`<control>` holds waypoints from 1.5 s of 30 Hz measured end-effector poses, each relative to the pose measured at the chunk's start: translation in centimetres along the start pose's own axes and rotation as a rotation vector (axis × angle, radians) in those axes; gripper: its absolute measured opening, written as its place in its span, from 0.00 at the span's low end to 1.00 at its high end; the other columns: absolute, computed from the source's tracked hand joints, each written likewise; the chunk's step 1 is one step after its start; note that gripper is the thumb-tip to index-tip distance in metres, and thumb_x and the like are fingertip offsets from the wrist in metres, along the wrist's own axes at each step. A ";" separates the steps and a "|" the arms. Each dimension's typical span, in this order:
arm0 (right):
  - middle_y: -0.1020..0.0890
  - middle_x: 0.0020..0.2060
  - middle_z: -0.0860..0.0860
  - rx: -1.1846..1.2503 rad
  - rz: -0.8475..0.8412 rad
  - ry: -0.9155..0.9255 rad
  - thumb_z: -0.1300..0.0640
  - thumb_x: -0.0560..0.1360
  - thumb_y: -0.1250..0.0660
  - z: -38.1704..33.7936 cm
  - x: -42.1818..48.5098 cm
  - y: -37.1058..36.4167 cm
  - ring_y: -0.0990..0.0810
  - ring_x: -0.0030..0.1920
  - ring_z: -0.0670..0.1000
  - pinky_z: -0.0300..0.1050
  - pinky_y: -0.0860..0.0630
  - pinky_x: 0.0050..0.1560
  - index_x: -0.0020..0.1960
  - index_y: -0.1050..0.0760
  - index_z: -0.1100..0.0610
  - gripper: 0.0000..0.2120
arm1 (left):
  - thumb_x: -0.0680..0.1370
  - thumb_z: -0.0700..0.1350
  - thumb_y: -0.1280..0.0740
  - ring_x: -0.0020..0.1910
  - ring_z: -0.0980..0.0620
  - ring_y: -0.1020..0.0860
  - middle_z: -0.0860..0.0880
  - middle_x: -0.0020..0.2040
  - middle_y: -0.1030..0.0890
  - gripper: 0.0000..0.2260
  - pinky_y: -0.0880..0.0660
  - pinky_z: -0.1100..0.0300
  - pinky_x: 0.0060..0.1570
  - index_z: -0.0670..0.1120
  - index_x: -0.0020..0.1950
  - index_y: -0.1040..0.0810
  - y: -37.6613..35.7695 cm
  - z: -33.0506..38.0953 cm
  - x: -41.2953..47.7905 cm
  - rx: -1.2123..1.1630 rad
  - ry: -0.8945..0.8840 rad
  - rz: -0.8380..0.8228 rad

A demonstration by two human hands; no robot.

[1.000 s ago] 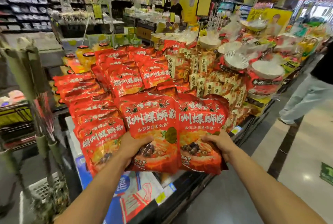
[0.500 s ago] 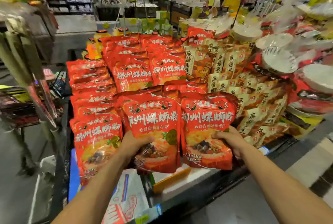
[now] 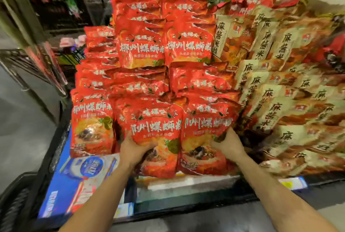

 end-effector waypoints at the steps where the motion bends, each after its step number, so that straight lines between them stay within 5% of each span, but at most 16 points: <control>1: 0.24 0.64 0.52 -0.003 0.034 -0.006 0.51 0.66 0.19 0.6 0.0 -0.1 0.27 0.66 0.54 0.52 0.30 0.68 0.72 0.35 0.57 0.40 | 0.51 0.65 0.20 0.50 0.50 0.19 0.51 0.53 0.17 0.44 0.25 0.55 0.55 0.50 0.63 0.25 -0.3 -0.2 -0.3 -0.001 -0.009 0.036; 5: 0.30 0.70 0.56 -0.006 0.111 0.049 0.50 0.67 0.20 0.8 0.0 0.1 0.32 0.72 0.57 0.53 0.35 0.70 0.76 0.42 0.56 0.46 | 0.60 0.51 0.15 0.59 0.46 0.21 0.48 0.59 0.21 0.41 0.28 0.55 0.57 0.50 0.67 0.32 -0.7 -0.3 -1.7 -0.014 -0.045 0.218; 8: 0.46 0.78 0.58 -0.262 0.300 0.107 0.42 0.70 0.25 0.3 -1.4 0.0 0.45 0.77 0.61 0.60 0.43 0.74 0.81 0.55 0.54 0.53 | 0.65 0.53 0.18 0.70 0.41 0.31 0.39 0.71 0.29 0.46 0.34 0.46 0.68 0.45 0.76 0.37 -0.5 -0.4 -3.0 0.217 -0.171 0.466; 11: 0.46 0.78 0.61 -0.550 0.478 0.353 0.49 0.68 0.22 -0.7 -3.2 -1.5 0.46 0.77 0.63 0.65 0.43 0.72 0.79 0.46 0.49 0.47 | 0.73 0.48 0.26 0.72 0.34 0.35 0.35 0.73 0.33 0.31 0.37 0.38 0.68 0.46 0.73 0.32 -2.3 0.8 -4.5 0.524 -0.508 0.572; 14: 0.39 0.76 0.61 -0.646 0.430 0.466 0.61 0.64 0.21 -0.7 -3.4 -4.1 0.42 0.76 0.63 0.66 0.39 0.72 0.71 0.34 0.50 0.39 | 0.75 0.42 0.35 0.74 0.35 0.36 0.40 0.74 0.32 0.22 0.35 0.35 0.67 0.50 0.69 0.27 -5.0 0.4 -5.0 0.689 -0.754 0.452; 17: 0.41 0.78 0.60 -0.629 0.372 0.440 0.55 0.72 0.33 -0.1 -3.9 -5.3 0.45 0.78 0.61 0.66 0.40 0.73 0.74 0.38 0.53 0.32 | 0.78 0.50 0.38 0.78 0.37 0.41 0.42 0.78 0.35 0.22 0.43 0.37 0.73 0.49 0.72 0.25 -5.8 -0.4 -5.4 0.745 -0.719 0.385; 22: 0.50 0.80 0.60 -0.744 0.328 0.483 0.37 0.76 0.46 -0.2 -4.0 -5.9 0.52 0.80 0.63 0.67 0.52 0.76 0.81 0.50 0.47 0.36 | 0.78 0.58 0.38 0.80 0.38 0.45 0.41 0.80 0.39 0.28 0.52 0.36 0.76 0.51 0.77 0.31 -6.4 -0.5 -5.7 0.906 -0.794 0.397; 31: 0.54 0.80 0.58 -0.760 0.349 0.444 0.31 0.78 0.58 0.7 -0.2 -7.6 0.53 0.79 0.64 0.70 0.49 0.73 0.81 0.59 0.45 0.35 | 0.77 0.61 0.40 0.80 0.39 0.48 0.43 0.80 0.41 0.32 0.56 0.36 0.76 0.53 0.80 0.38 -7.8 -1.5 -1.8 0.965 -0.833 0.428; 45: 0.54 0.80 0.59 -0.773 0.356 0.450 0.35 0.79 0.50 -0.7 -2.3 -6.5 0.55 0.80 0.62 0.67 0.51 0.75 0.81 0.55 0.47 0.36 | 0.77 0.59 0.39 0.80 0.38 0.46 0.44 0.81 0.42 0.31 0.53 0.35 0.76 0.53 0.79 0.37 -7.1 0.3 -3.9 0.955 -0.768 0.387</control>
Point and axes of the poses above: each hand's wrist, its own x-axis towards the middle knuckle, its own y-axis out of the back of the hand, z = x × y, the point moved 5 cm from there along x, towards the middle knuckle
